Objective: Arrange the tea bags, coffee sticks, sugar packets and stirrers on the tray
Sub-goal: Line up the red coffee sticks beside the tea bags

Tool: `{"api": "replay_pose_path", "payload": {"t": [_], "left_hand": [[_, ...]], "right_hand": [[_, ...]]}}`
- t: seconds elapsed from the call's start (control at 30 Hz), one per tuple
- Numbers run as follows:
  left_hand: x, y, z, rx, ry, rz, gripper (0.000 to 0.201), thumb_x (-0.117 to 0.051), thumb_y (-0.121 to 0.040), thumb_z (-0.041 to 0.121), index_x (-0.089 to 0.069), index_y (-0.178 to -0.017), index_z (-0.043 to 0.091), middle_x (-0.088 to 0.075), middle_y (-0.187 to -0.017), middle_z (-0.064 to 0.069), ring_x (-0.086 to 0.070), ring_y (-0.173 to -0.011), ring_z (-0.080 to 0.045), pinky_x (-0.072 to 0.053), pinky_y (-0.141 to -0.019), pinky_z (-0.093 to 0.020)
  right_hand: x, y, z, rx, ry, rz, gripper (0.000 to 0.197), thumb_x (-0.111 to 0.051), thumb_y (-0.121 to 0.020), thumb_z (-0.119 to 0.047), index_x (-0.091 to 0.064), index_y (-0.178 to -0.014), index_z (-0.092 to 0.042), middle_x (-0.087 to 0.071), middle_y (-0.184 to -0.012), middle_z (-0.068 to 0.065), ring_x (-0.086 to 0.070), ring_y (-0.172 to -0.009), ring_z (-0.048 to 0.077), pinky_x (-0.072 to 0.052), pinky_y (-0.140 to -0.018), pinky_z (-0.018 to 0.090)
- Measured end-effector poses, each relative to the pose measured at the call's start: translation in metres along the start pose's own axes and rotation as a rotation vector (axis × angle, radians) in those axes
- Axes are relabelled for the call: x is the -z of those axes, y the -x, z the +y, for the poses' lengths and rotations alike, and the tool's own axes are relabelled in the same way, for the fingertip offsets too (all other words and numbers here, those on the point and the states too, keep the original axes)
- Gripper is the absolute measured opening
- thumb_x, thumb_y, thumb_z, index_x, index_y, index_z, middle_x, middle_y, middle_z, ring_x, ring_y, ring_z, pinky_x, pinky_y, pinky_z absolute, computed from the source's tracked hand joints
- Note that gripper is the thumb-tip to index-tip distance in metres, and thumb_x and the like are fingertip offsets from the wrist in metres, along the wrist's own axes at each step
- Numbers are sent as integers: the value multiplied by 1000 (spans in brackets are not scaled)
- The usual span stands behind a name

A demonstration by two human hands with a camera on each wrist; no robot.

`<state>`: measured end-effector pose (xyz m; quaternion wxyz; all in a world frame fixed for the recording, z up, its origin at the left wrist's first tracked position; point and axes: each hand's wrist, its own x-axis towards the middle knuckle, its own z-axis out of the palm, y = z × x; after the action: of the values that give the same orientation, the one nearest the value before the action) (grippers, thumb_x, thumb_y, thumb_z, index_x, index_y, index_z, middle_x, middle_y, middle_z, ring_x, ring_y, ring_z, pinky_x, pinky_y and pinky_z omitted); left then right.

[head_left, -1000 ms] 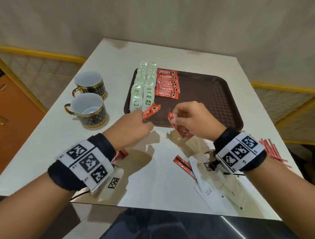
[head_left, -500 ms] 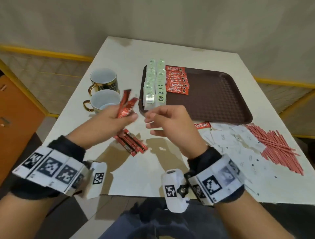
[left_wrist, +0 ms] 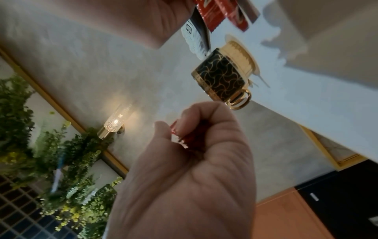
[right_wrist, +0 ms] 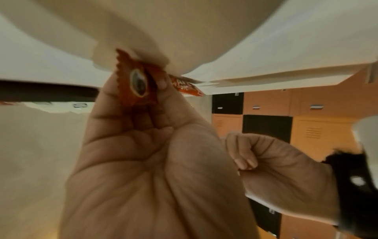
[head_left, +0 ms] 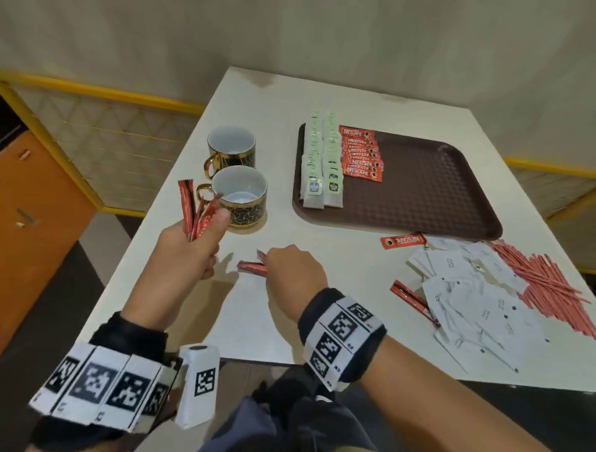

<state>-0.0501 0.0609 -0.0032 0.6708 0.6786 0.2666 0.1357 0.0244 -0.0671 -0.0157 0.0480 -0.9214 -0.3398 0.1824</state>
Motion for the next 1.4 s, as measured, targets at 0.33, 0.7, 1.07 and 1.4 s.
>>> {"api": "replay_pose_path", "payload": {"t": [0.33, 0.7, 1.07, 1.4], "left_hand": [[-57, 8, 10, -4, 26, -275, 61, -66, -70, 66, -60, -110, 21, -69, -97, -5, -66, -102, -25, -48, -99, -48], [-114, -1, 3, 82, 137, -334, 24, -59, -90, 45, -55, -72, 29, -52, -61, 7, -52, -57, -12, -42, -59, -26], [-142, -7, 3, 131, 161, -340, 28, -57, -89, 42, -58, -81, 15, -56, -62, 2, -57, -62, -15, -49, -61, -27], [-180, -25, 5, -68, 52, -392, 70, -61, -62, 80, -62, -85, 13, -67, -72, -3, -65, -69, -15, -50, -68, -28]], "right_hand": [[20, 45, 27, 4, -1044, 241, 10, -63, -86, -3, -71, -81, -5, -72, -80, 12, -68, -72, 20, -57, -68, 32], [32, 86, 99, -168, -1174, 357, 26, -64, -84, 4, -69, -106, -10, -73, -91, 7, -70, -89, 20, -58, -84, 32], [-10, 74, 173, -207, 147, 93, 14, -50, -93, -8, -55, -104, -13, -56, -108, 3, -52, -103, 22, -32, -61, 28], [56, 60, 139, -100, -1237, 430, 3, -68, -85, -2, -66, -86, -1, -62, -76, 13, -60, -60, 11, -52, -52, 22]]}}
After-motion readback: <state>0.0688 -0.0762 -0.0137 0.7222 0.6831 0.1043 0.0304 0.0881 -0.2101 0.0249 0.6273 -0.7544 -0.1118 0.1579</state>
